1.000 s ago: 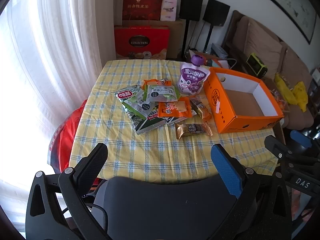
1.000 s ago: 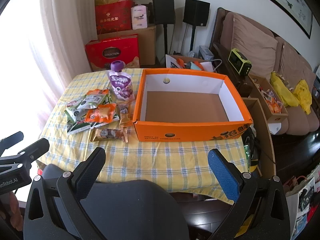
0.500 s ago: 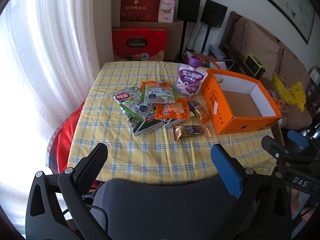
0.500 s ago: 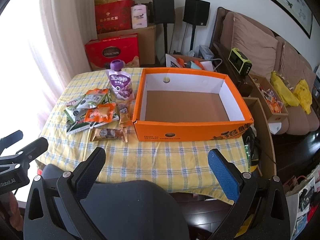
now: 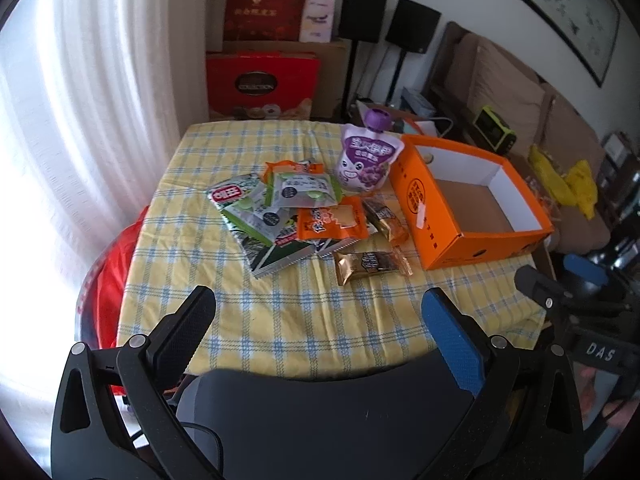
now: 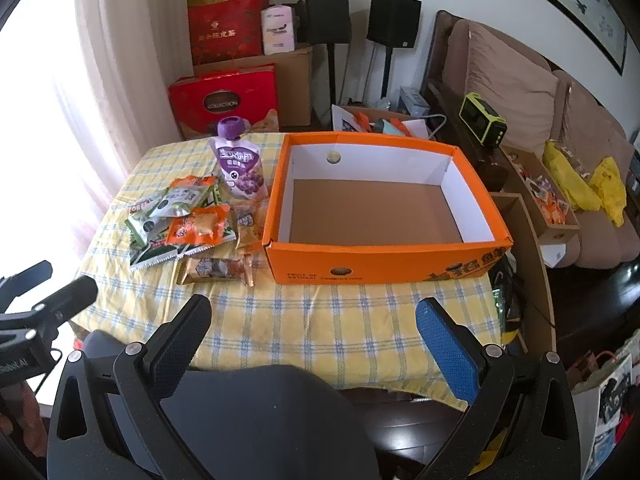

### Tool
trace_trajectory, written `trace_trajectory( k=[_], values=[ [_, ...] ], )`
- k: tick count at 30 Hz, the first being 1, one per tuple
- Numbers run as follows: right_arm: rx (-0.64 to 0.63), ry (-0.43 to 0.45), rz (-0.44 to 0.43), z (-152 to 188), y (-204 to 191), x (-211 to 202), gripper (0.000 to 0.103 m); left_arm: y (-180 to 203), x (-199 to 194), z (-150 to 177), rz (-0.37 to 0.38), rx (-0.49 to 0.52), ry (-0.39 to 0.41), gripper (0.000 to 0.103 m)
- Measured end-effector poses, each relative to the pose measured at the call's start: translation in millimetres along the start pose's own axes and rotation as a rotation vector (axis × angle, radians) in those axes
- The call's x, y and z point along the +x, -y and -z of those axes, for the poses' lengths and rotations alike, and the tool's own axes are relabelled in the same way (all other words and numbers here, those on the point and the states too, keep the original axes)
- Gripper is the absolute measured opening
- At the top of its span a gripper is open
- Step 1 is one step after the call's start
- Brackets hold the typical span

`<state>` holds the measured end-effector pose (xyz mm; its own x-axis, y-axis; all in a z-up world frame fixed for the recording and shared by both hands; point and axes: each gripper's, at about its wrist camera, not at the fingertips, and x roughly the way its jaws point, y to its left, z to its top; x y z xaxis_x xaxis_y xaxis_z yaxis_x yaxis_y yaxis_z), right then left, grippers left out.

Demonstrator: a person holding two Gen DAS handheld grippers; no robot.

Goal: Organize objects
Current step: 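Move both tools toward the snack pile on the table, then grasp a small brown jerky packet with the left gripper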

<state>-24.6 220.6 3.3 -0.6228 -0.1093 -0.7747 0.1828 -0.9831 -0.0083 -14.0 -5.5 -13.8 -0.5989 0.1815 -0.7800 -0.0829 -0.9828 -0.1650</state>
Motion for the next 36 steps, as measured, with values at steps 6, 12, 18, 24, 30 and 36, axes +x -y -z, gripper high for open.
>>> trace_trajectory(
  k=[6, 12, 18, 24, 30, 36],
  values=[
    [-0.008, 0.006, -0.044, -7, 3, 2, 0.103, 3, 21, -3, 0.082, 0.085, -0.031, 0.103],
    [-0.002, 0.008, -0.085, -16, 12, 5, 0.103, 11, 37, -9, 0.118, 0.184, -0.034, 0.103],
    [0.011, -0.007, -0.141, -31, 19, 9, 0.103, 19, 55, -10, 0.147, 0.236, -0.060, 0.101],
    [0.020, -0.015, -0.175, -35, 21, 12, 0.101, 26, 68, -9, 0.172, 0.284, -0.063, 0.096],
    [0.021, -0.035, -0.208, -35, 18, 20, 0.098, 34, 85, -13, 0.205, 0.349, -0.094, 0.092],
    [0.031, -0.044, -0.219, -37, 22, 26, 0.088, 44, 102, -17, 0.241, 0.436, -0.132, 0.091]
  ],
)
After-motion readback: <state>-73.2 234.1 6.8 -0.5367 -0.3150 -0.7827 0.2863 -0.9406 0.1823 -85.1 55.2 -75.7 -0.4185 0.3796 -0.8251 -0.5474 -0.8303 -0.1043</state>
